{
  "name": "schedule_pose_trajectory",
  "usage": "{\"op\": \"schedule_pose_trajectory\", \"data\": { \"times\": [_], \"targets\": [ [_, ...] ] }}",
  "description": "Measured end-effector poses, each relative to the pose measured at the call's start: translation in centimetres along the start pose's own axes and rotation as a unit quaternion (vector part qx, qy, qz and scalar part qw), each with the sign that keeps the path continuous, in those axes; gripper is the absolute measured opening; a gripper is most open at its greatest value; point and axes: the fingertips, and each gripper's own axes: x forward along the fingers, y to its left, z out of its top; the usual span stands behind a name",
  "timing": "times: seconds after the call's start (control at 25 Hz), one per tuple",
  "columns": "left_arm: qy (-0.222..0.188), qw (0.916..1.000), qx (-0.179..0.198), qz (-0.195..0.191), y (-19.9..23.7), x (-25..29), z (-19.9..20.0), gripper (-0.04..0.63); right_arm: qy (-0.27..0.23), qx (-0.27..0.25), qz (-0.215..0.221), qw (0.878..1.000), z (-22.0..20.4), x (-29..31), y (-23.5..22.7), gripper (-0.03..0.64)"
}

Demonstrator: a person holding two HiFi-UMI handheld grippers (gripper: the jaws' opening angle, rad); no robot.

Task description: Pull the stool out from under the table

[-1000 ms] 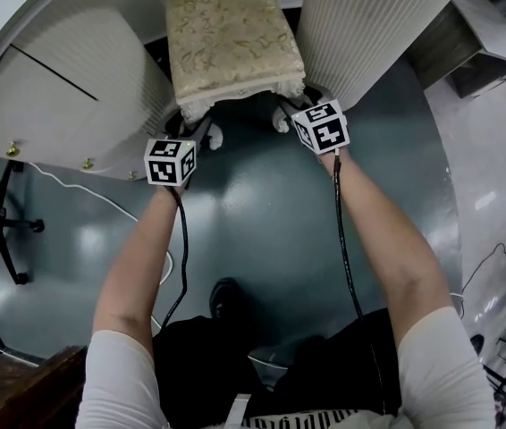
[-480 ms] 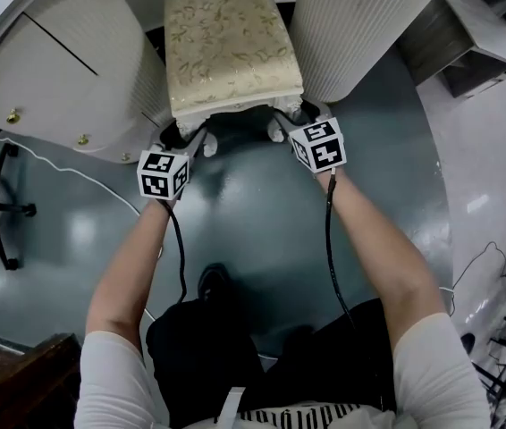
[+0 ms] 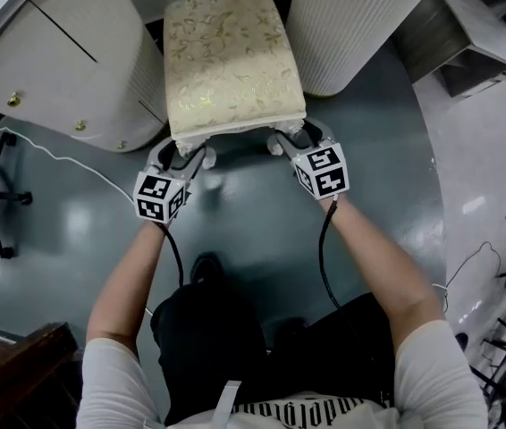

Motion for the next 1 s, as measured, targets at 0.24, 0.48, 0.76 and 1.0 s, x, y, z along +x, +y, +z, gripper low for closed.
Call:
{"op": "schedule_pose_trajectory", "data": {
  "times": [0.24, 0.48, 0.76, 1.0],
  "targets": [
    [0.004, 0.9997, 0.001, -0.023, -2.9, -2.9, -1.3, 0.249, 0.005, 0.004, 0.009, 1.0, -1.6, -3.1, 2.1, 0.232],
    [0.013, 0.9991, 0.011, -0.039, -5.2, -5.6, -2.5, 0.244, 0.014, 0.005, 0.014, 1.0, -3.1, -5.8, 4.1, 0.232],
    [0.024, 0.9985, 0.007, -0.048, -7.6, -8.9, -4.5, 0.241, 0.029, 0.004, 0.022, 0.999, -5.1, -8.7, 7.1, 0.233],
    [0.026, 0.9986, 0.012, -0.045, -9.1, -12.6, -6.3, 0.241, 0.043, 0.009, 0.034, 0.998, -6.7, -11.6, 10.6, 0.235]
  ]
}}
